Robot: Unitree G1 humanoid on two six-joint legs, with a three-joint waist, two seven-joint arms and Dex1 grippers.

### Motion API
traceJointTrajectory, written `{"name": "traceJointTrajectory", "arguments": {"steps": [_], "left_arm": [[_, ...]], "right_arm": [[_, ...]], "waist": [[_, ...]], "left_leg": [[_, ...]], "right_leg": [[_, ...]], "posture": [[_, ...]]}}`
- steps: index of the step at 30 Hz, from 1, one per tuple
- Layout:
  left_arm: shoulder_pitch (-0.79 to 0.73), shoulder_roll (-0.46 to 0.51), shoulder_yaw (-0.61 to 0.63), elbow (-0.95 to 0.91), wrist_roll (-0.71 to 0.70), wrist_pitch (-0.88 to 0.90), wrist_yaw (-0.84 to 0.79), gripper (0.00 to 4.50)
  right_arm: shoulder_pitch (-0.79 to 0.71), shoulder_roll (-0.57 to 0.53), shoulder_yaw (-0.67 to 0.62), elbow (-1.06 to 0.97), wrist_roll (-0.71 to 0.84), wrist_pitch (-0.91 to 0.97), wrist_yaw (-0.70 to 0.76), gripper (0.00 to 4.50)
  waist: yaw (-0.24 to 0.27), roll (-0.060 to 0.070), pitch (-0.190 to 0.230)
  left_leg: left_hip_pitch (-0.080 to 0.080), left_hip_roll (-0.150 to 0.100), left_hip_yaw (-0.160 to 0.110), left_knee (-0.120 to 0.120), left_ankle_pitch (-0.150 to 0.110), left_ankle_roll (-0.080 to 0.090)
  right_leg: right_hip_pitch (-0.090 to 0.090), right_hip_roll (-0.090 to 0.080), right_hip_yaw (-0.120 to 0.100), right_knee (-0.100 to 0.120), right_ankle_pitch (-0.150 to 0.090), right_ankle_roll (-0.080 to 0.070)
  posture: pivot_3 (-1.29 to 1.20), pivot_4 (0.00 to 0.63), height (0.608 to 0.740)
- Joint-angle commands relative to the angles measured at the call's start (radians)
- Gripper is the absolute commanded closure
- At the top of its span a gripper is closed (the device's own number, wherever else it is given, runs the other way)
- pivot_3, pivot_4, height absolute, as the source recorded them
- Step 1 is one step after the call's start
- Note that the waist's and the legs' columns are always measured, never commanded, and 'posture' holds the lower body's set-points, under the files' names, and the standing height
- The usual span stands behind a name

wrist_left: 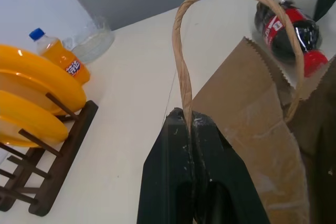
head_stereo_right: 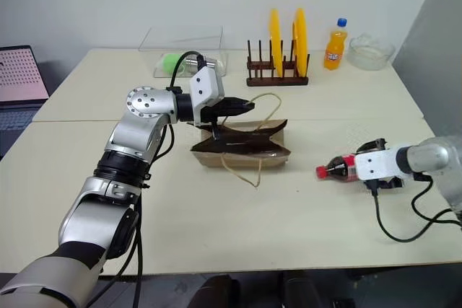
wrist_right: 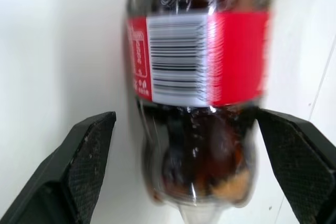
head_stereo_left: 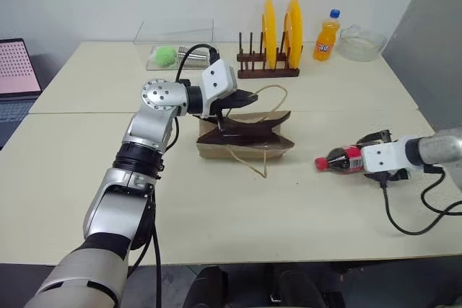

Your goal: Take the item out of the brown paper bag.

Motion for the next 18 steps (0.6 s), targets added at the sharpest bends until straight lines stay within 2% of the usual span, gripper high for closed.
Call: {"name": "traceJointTrajectory", "arguments": {"steps": [1,4,6,8,11,15,18], "left_arm": [[-0.031,-0.002,0.015,0.003,0.000,-0.028,0.015,4.50],[-0.048,-0.007,0.013,0.035,0.011,-0.042,0.029,4.50],[-0.063,-0.011,0.018,0.061,0.016,-0.054,0.045,4.50],[-0.080,-0.012,0.024,0.085,0.012,-0.053,0.048,4.50],[-0.101,-0.007,0.029,0.113,0.015,-0.058,0.061,4.50],[-0.137,0.010,0.039,0.135,0.012,-0.043,0.065,3.66],[-0.148,0.024,0.043,0.139,0.008,-0.041,0.055,2.71]], "right_arm": [[0.101,0.007,-0.207,-0.282,0.213,0.222,0.013,0.04],[0.195,0.135,-0.333,-0.529,0.388,0.450,-0.106,0.04],[0.218,0.232,-0.353,-0.643,0.449,0.555,-0.215,0.04],[0.250,0.343,-0.329,-0.748,0.490,0.646,-0.333,0.04],[0.275,0.519,-0.232,-0.822,0.424,0.640,-0.525,0.04],[0.294,0.767,-0.041,-0.840,0.330,0.604,-0.758,0.00],[0.283,0.830,0.020,-0.795,0.267,0.570,-0.821,0.00]], "waist": [[0.000,0.000,0.000],[0.002,-0.001,0.000],[0.003,-0.001,0.000],[0.005,-0.001,0.000],[0.007,-0.001,0.000],[0.007,-0.001,0.000],[0.006,-0.001,0.000]], "left_leg": [[0.000,0.000,0.000,0.000,0.000,0.000],[0.001,0.001,-0.002,0.000,0.000,0.000],[0.001,0.001,-0.002,0.000,0.000,0.000],[0.001,0.000,-0.001,0.001,0.000,0.000],[0.000,0.000,-0.002,0.001,0.000,0.000],[0.000,0.000,-0.002,0.000,0.000,0.000],[0.000,0.000,-0.001,0.000,0.000,0.000]], "right_leg": [[0.000,0.000,0.000,0.000,0.000,0.000],[0.001,0.000,-0.001,0.000,-0.003,0.005],[0.001,0.000,-0.001,0.001,-0.003,0.005],[0.001,0.000,0.000,0.001,-0.003,0.005],[0.000,0.000,-0.001,0.001,-0.003,0.005],[0.000,0.000,0.000,0.001,-0.003,0.005],[-0.001,0.000,0.000,0.002,-0.003,0.005]], "posture": [[0.00,0.150,0.740],[0.00,0.150,0.740],[0.00,0.150,0.740],[0.00,0.150,0.740],[0.00,0.150,0.740],[0.00,0.150,0.740],[0.00,0.150,0.740]]}}
